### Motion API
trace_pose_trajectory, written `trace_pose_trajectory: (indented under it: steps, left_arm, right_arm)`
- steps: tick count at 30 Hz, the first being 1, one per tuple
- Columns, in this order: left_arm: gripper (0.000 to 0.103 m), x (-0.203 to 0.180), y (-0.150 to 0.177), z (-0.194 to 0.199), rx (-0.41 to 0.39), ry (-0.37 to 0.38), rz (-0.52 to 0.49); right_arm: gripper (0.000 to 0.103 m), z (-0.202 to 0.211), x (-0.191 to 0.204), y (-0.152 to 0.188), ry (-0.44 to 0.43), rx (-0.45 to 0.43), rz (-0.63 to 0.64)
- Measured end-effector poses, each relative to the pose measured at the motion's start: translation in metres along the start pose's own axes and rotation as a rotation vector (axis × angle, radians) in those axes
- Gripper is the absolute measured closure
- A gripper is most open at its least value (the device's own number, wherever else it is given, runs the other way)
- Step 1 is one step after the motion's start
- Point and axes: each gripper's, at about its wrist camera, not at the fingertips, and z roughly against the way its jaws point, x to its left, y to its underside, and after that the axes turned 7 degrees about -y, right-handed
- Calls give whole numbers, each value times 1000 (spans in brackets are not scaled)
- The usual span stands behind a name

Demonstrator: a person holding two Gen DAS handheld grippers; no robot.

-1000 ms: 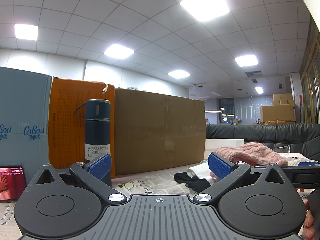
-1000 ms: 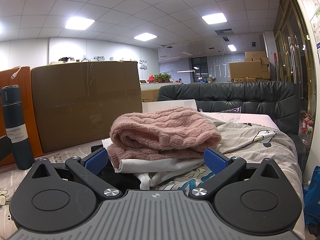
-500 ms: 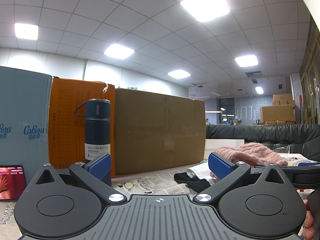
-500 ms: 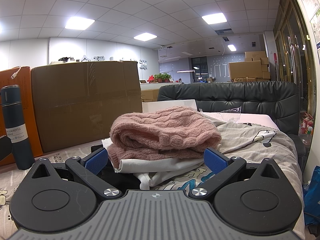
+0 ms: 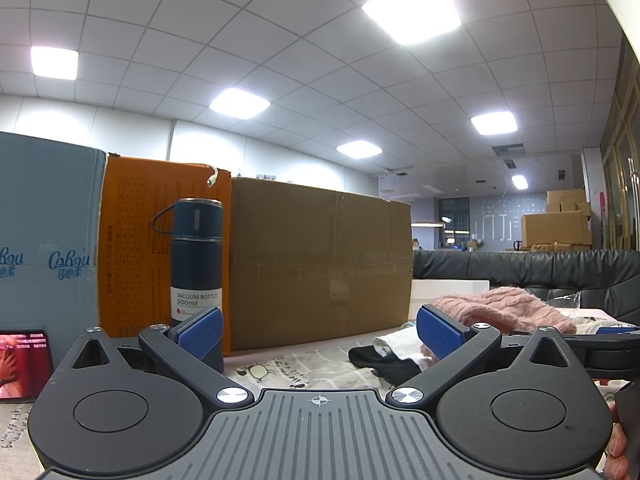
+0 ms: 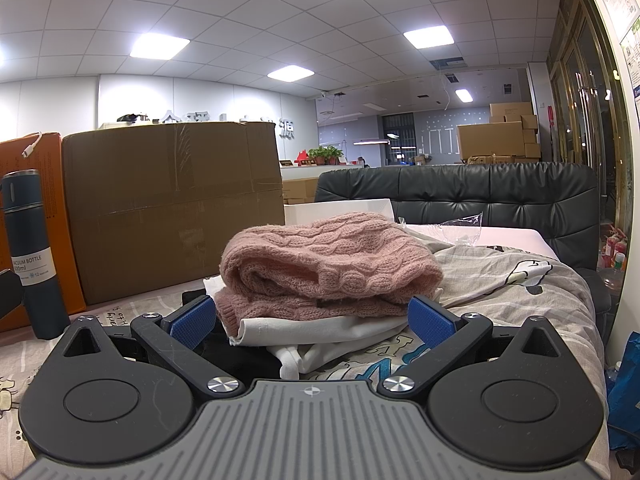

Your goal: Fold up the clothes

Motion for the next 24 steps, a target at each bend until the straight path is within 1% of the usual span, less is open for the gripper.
trace_pose_trajectory:
  steps: [24]
  left_arm:
    - [0,-2,-1,-2,8,-14,-11]
  right_arm:
    - [0,-1,-1,0,1,4,-6]
